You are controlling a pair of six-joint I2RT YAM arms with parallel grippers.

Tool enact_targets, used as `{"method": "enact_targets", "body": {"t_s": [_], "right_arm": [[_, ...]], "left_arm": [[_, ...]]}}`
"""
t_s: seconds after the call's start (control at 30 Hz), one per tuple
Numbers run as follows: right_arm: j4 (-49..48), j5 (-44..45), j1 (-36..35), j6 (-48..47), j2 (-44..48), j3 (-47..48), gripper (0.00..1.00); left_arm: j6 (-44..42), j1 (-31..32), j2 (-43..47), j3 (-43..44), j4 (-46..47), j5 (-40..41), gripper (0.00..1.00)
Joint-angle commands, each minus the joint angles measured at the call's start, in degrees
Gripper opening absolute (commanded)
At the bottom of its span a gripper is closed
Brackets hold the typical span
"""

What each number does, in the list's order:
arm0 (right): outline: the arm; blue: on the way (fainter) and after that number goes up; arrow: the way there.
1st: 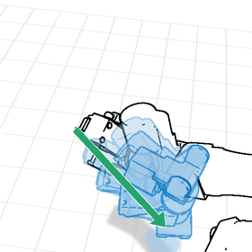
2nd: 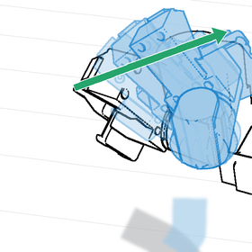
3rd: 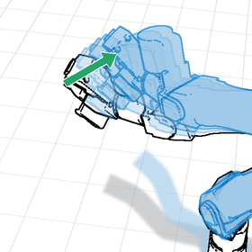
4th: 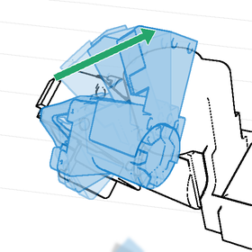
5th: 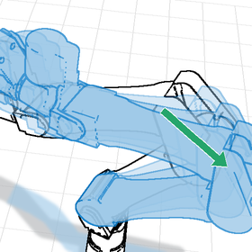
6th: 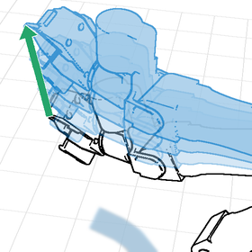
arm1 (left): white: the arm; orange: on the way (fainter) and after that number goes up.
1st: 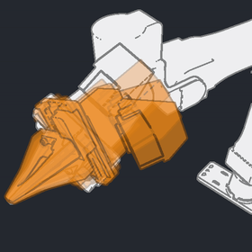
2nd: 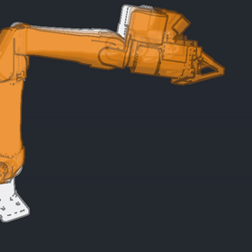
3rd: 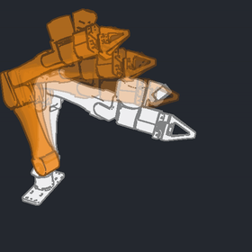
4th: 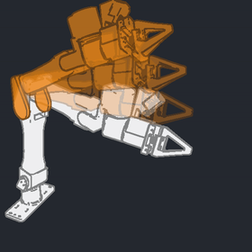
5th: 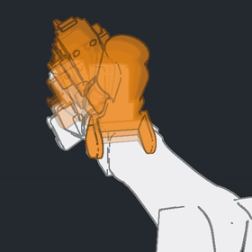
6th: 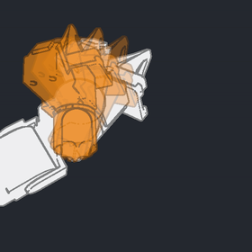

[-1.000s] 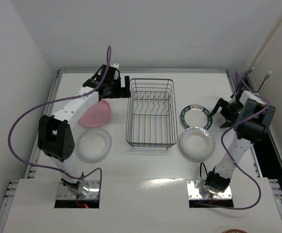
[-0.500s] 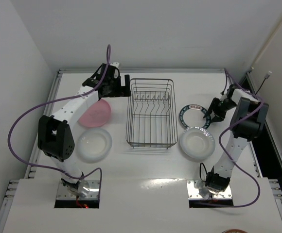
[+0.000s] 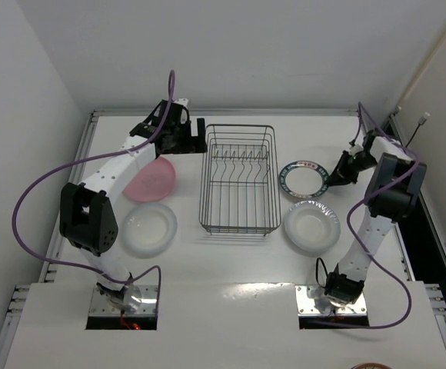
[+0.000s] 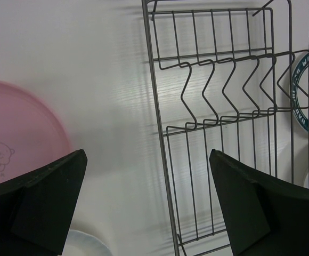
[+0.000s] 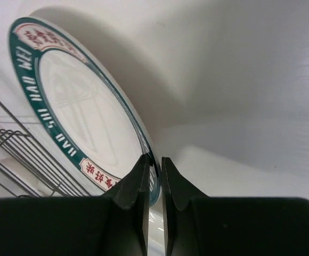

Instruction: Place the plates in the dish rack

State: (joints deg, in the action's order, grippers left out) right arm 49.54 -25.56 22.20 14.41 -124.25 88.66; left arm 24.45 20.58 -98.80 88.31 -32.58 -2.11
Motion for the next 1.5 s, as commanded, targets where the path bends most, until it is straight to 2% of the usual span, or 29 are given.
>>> {"method": "enact_targets", "body": {"t_s": [0.0, 0.17, 0.3, 0.5, 0.63, 0.77, 0.93, 1.13, 1.2, 1.47], "right_arm": [[0.7, 3.0, 1.0, -0.4, 6.2, 4.6, 0.0], [0.6, 6.6, 0.4, 2.4, 15.6, 7.0, 0.0], [-4.0, 12.0, -0.8, 5.2, 26.2, -0.1, 0.0], [-6.9, 13.6, -3.7, 5.2, 37.8, -7.8, 0.0], [-7.4, 16.1, -8.5, 6.3, 44.7, -6.1, 0.0], [-5.6, 26.4, -17.1, 8.6, 47.5, 0.1, 0.0], [-3.1, 39.6, -30.5, 10.1, 44.3, 4.8, 0.0], [-1.6, 54.0, -41.7, 12.0, 36.6, 7.0, 0.0], [-1.0, 58.8, -43.4, 12.8, 35.0, 7.9, 0.0], [0.8, 64.5, -47.3, 14.8, 27.5, 11.2, 0.0]], "left_arm": [[-0.1, 0.2, 0.4, 2.1, 0.5, 0.2, 1.0], [-0.1, 0.2, 0.4, 2.1, 0.5, 0.7, 1.0], [-0.1, 0.2, 0.4, 2.1, 0.5, 1.2, 1.0], [-0.1, 0.2, 0.4, 2.1, 0.5, 1.2, 1.0], [-0.1, 0.2, 0.4, 2.1, 0.0, 1.2, 1.0], [-0.1, 0.2, 0.4, 2.7, 0.0, 1.2, 1.0], [-0.1, 0.2, 0.4, 2.7, 0.0, 1.8, 1.0], [-0.1, 0.2, 0.4, 2.7, 0.0, 1.8, 1.0], [-0.1, 0.2, 0.4, 2.7, 0.0, 1.8, 1.0], [-0.1, 0.2, 0.4, 2.7, 0.0, 1.2, 1.0]]}}
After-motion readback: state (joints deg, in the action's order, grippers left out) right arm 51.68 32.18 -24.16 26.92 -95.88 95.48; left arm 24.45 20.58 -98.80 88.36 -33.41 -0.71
